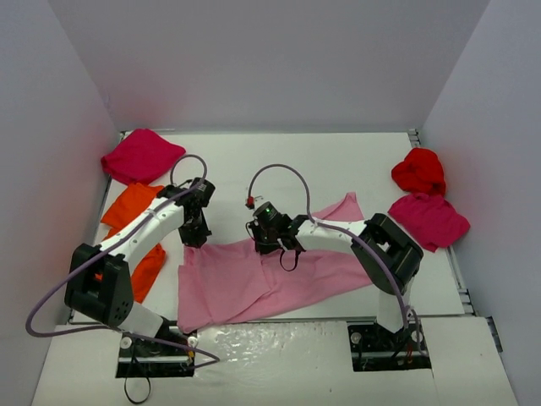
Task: Fold and stack the t-shirts
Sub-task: Fold the tshirt
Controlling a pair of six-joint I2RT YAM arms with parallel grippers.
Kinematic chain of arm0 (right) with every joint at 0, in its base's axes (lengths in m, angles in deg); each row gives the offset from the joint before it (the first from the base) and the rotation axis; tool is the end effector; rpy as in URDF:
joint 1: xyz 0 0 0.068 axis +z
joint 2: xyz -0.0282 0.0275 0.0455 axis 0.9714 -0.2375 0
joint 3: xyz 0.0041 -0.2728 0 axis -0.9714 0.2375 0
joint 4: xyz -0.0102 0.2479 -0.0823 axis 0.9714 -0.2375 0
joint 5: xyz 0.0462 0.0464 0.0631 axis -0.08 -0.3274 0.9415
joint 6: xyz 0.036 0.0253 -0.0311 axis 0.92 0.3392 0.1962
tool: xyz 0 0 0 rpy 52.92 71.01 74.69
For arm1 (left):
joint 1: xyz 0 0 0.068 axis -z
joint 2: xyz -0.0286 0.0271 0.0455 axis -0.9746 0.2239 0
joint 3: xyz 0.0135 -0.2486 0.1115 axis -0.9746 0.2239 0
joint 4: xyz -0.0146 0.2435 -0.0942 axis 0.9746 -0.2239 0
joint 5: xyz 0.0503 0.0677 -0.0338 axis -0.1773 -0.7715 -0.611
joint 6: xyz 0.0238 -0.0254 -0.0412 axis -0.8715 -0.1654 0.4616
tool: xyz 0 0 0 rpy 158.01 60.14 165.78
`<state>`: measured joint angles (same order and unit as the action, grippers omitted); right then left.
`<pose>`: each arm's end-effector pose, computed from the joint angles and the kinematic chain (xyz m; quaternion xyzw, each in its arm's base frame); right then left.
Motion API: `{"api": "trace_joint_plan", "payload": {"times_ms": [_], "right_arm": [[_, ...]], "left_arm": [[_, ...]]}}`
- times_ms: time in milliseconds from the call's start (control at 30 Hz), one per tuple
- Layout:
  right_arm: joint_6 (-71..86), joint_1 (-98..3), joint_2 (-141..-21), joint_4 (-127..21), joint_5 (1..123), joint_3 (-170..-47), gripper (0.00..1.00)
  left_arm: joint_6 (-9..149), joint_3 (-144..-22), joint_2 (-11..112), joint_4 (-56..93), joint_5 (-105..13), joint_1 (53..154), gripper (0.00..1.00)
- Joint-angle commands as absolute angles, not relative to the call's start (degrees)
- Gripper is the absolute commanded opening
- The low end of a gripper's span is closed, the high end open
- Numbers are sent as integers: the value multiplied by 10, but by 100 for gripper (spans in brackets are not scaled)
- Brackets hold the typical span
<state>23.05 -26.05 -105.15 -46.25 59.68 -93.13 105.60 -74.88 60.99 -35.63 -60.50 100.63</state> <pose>0.2475 0.3023 0.1700 -0.2374 0.8684 0.2894 0.3253 0.2593 -0.1089 0.2364 -0.2081 0.9668 -0.0364 0.1437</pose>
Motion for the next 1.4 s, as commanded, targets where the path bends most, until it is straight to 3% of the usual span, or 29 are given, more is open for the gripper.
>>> {"api": "trace_joint_plan", "payload": {"times_ms": [0,267,600,933,1367], "right_arm": [[225,-264,-1059,-427,626,-963,0],[221,-270,-1077,-429,632,-970,0],[219,-275,-1081,-440,627,-978,0],[198,-306,-1104,-469,576,-988,0],[192,-345,-1106,-472,569,-984,0]], "left_arm": [[1068,-762,610,-392,-629,1009,0],[1064,-768,699,-333,-607,1010,0],[1058,-836,795,-419,-666,1019,0],[1108,-890,821,-581,-797,1033,0],[1126,-874,784,-592,-827,1030,0]]}}
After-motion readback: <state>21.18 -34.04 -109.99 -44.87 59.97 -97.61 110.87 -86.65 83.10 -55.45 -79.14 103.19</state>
